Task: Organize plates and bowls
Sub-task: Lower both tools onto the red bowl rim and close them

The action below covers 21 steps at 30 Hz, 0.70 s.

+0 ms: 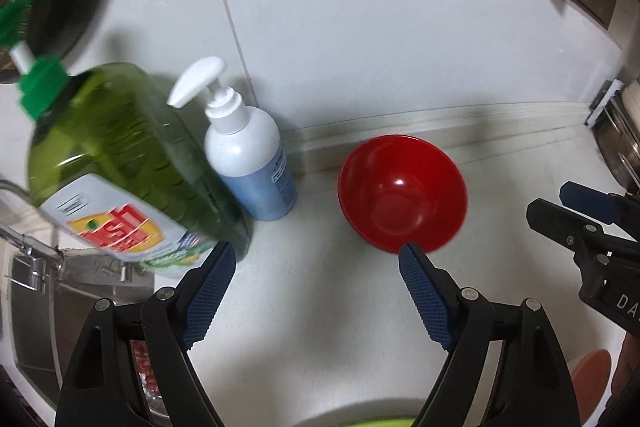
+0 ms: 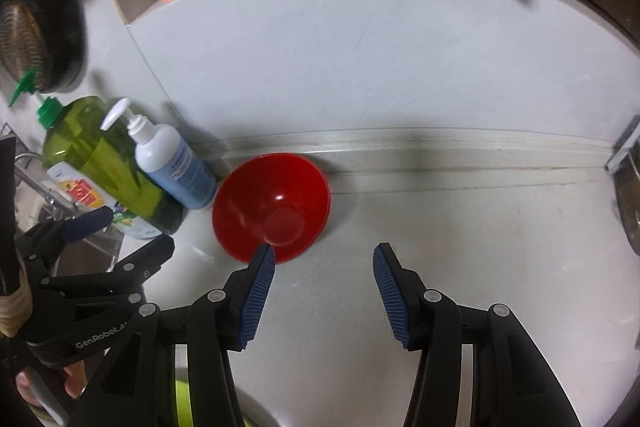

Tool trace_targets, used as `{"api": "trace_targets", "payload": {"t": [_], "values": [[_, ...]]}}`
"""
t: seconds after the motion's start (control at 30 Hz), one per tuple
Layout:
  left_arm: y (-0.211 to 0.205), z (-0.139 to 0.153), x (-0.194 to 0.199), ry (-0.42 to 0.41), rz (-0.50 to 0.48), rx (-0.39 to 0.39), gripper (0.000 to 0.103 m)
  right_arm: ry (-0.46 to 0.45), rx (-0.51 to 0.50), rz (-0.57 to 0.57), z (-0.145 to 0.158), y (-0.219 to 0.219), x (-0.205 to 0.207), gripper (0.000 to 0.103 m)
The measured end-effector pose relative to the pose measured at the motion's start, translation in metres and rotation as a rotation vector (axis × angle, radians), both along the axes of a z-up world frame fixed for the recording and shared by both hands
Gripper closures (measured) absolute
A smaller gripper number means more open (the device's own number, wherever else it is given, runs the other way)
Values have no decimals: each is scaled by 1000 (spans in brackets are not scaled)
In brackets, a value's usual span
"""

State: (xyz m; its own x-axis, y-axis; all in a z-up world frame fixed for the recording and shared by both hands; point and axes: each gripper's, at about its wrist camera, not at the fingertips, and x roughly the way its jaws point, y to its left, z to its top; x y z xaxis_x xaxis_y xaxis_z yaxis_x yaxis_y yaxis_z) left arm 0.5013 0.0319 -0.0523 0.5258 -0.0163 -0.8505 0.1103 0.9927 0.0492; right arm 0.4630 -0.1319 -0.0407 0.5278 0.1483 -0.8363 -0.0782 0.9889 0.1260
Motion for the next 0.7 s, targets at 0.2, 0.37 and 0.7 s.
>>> {"api": "trace_targets", "payload": {"t": [0.2,0.37,0.7], "values": [[-4,-24,26,34,-1,2,23,37,20,0,-21,-4,27,51],[-5,-39,44,56,11,-21,27,73,42,-4,-37,-5,47,51],[-10,-61,67,110,31,-46,44,144,83,0,-61,0,67,63]]}}
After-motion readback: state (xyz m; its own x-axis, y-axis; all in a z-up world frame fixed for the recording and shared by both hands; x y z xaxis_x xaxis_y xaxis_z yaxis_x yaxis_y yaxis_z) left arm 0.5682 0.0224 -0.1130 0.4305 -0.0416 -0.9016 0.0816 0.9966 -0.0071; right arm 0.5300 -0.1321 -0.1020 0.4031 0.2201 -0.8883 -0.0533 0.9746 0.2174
